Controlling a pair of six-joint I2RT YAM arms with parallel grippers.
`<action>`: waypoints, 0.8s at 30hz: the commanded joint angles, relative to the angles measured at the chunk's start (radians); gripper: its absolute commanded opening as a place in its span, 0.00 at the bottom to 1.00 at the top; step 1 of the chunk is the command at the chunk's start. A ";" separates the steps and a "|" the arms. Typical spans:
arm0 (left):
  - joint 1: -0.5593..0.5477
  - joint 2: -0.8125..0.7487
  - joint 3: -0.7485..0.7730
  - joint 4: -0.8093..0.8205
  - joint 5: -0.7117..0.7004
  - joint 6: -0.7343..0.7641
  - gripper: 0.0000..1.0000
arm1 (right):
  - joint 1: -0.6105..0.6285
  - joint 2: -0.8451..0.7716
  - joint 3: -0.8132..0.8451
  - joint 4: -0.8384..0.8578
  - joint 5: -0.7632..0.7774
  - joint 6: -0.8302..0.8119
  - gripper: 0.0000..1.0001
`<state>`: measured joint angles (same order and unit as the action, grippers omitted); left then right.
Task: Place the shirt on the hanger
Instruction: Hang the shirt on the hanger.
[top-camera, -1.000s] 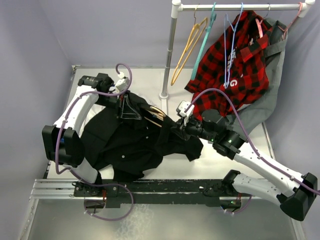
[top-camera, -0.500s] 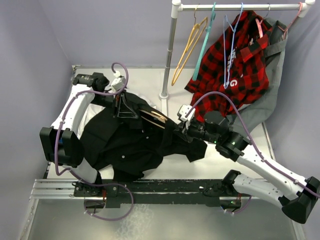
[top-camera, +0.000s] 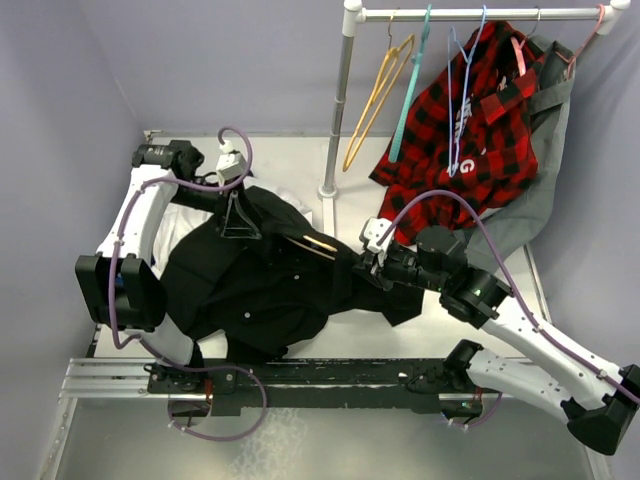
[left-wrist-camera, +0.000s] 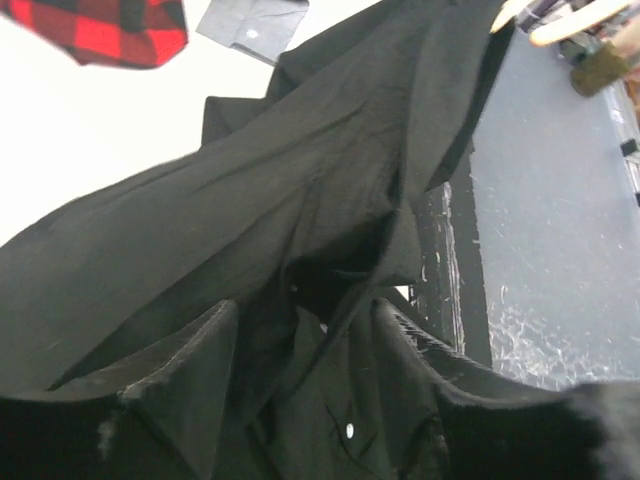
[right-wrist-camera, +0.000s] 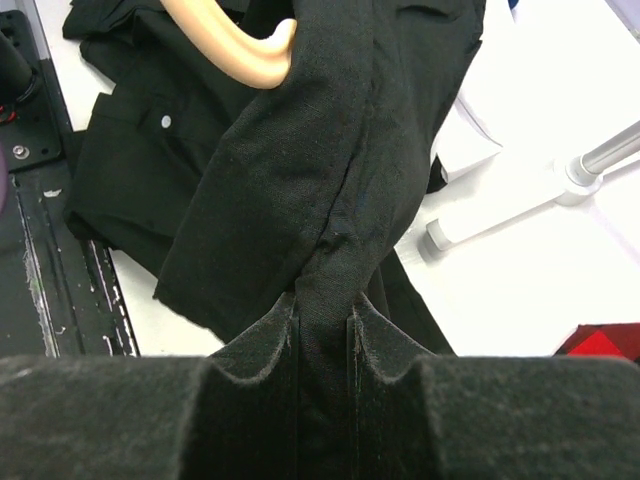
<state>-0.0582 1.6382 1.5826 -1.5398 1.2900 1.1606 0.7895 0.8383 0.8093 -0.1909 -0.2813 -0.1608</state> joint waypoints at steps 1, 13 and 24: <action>0.021 -0.017 0.055 -0.008 -0.035 0.060 0.85 | -0.005 -0.026 0.033 0.017 -0.038 -0.043 0.00; 0.006 -0.379 -0.040 0.586 -0.230 -0.488 0.99 | -0.005 -0.008 0.044 0.063 0.010 -0.018 0.00; -0.205 -0.529 -0.243 0.917 -0.744 -0.595 0.99 | -0.005 0.053 0.090 0.143 0.162 0.073 0.00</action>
<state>-0.2504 1.0843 1.3758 -0.7734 0.6937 0.6205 0.7887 0.8845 0.8379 -0.1555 -0.1871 -0.1219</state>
